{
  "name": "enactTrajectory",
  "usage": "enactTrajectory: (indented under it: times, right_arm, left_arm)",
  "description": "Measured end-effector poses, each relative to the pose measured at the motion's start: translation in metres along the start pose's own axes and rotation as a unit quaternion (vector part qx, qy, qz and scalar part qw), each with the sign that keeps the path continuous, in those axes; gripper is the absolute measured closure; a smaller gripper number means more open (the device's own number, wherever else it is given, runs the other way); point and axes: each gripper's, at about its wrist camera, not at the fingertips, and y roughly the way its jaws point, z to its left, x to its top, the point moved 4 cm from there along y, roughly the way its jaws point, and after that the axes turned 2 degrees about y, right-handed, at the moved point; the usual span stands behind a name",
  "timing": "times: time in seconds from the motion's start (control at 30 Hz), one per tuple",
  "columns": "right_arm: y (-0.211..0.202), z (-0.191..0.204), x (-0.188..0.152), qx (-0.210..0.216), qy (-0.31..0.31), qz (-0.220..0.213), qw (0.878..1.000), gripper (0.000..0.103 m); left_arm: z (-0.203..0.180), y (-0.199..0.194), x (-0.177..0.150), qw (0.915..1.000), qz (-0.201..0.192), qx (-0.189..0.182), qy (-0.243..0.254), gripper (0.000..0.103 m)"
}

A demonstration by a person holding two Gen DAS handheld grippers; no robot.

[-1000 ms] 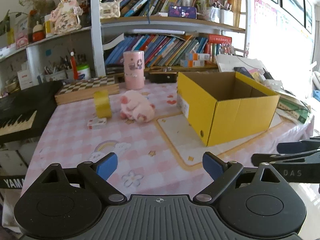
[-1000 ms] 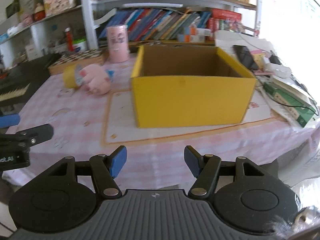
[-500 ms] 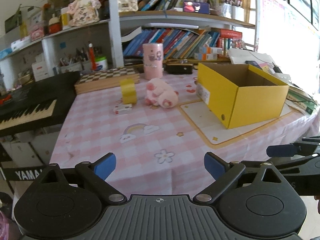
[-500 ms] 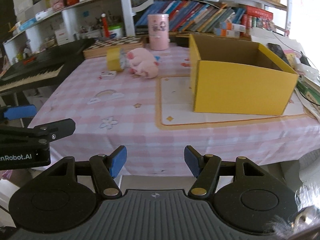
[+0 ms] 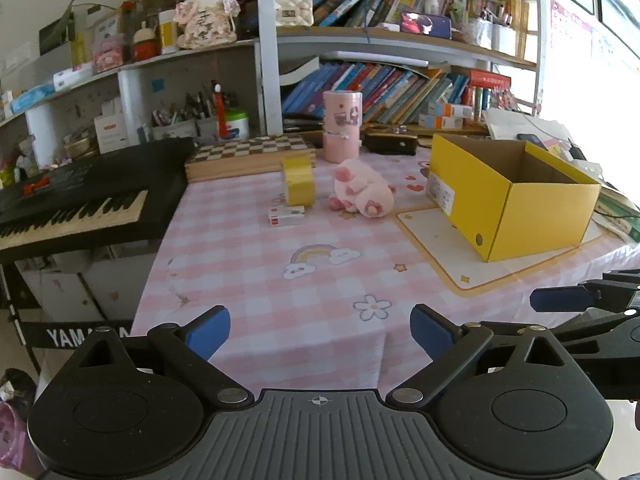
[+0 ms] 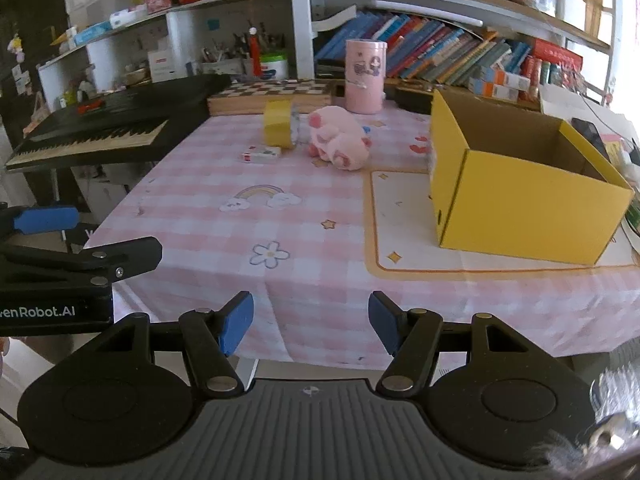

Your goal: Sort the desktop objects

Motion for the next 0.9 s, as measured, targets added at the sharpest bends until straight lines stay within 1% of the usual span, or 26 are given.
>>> enactTrajectory:
  times: [0.27,0.53,0.9]
  right_arm:
    - [0.002,0.011,0.004,0.0,-0.013,-0.003,1.0,0.041]
    - [0.006,0.023,0.008,-0.003,-0.017,-0.003,1.0,0.041]
    - [0.014,0.024,0.018,-0.005,-0.023,-0.004,1.0,0.04]
  left_arm:
    - [0.016,-0.002,-0.002,0.9998,-0.005,0.006,-0.017,0.005]
    - [0.025,-0.001,-0.001,0.9998,-0.009,0.003,-0.017,0.005]
    - [0.032,0.01,0.004,0.9997,-0.006,0.004,-0.022,0.005]
